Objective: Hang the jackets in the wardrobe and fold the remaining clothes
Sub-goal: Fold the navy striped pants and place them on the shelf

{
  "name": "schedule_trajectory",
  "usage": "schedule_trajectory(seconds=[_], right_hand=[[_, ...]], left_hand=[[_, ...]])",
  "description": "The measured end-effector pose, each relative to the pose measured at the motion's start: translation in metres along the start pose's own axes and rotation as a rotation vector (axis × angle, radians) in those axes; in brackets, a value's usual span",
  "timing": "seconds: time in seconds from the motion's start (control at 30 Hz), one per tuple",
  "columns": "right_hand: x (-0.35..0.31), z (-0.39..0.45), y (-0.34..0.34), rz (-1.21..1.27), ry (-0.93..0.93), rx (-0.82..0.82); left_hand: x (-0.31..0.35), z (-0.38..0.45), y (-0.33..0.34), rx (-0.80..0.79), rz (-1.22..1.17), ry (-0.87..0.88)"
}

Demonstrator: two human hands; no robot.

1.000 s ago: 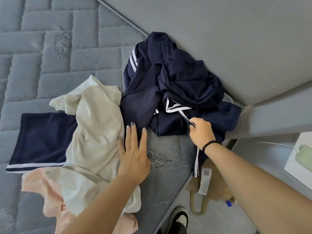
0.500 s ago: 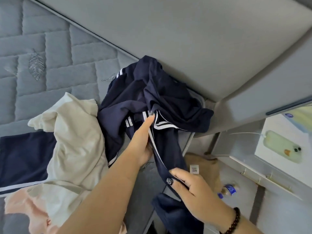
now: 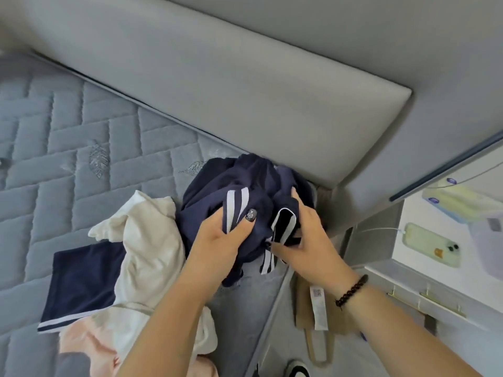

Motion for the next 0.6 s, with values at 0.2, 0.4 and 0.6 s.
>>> schedule_trajectory(seconds=[0.2, 0.4, 0.6], right_hand=[[-0.086, 0.032, 0.004, 0.226, 0.099, -0.052], [-0.185, 0.011, 0.015, 0.912, 0.413, -0.309], [-0.277, 0.002, -0.016, 0.744, 0.342, -0.292]], left_hand=[[0.124, -0.03, -0.026, -0.028, 0.022, 0.21], [0.191, -0.059, -0.038, -0.147, 0.019, 0.246], [0.193, -0.099, -0.025, -0.254, -0.032, 0.175]])
Point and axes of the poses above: each hand's wrist, its own z-axis towards the middle knuckle, its own y-axis out of the palm, x = y × z, the point moved 9 cm from there along z, towards the middle knuckle
